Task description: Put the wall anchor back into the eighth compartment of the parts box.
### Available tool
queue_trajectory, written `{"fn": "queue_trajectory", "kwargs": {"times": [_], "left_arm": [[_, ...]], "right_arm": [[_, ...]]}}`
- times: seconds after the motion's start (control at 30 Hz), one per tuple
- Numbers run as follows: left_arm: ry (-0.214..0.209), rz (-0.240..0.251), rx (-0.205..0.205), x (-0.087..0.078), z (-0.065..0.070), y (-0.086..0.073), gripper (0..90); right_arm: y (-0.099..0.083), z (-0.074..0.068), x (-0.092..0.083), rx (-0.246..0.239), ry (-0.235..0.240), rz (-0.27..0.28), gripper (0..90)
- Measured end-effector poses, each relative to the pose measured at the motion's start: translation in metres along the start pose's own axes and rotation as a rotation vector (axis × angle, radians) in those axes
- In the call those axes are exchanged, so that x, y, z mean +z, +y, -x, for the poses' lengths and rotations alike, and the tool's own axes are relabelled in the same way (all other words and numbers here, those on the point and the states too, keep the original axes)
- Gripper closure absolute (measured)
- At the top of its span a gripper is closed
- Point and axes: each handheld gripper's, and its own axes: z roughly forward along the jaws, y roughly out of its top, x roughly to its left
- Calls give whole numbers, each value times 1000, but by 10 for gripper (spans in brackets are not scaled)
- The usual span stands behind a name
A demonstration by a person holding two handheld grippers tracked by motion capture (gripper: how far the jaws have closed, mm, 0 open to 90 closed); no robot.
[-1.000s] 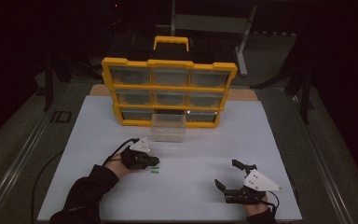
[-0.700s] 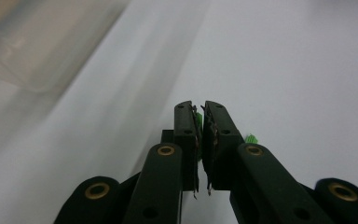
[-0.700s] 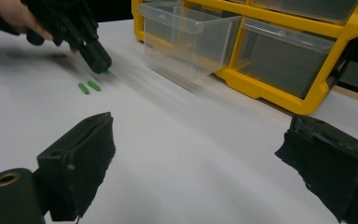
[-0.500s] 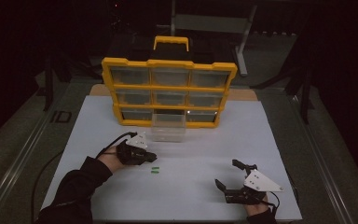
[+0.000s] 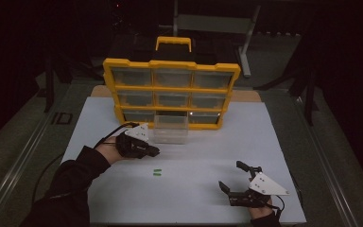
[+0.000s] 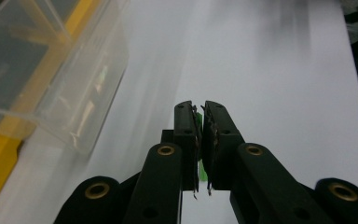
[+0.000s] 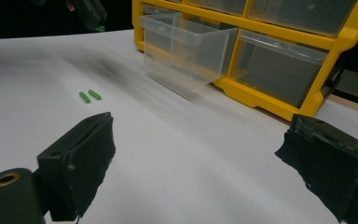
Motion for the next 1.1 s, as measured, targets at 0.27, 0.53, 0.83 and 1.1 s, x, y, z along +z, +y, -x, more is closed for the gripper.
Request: {"fn": "queue_trajectory", "kwargs": {"times": [0.27, 0.53, 0.83, 1.1], "left_arm": [[-16, 16, 35, -13, -3, 18, 841], [-1, 54, 47, -28, -14, 38, 841], [9, 100, 70, -43, -25, 59, 841], [34, 157, 38, -53, -41, 71, 840]], "right_arm": [[0, 0, 0, -2, -5, 3, 83], [1, 0, -1, -3, -9, 8, 83], [0, 0, -1, -4, -9, 6, 83], [0, 0, 0, -7, -5, 4, 83]]}}
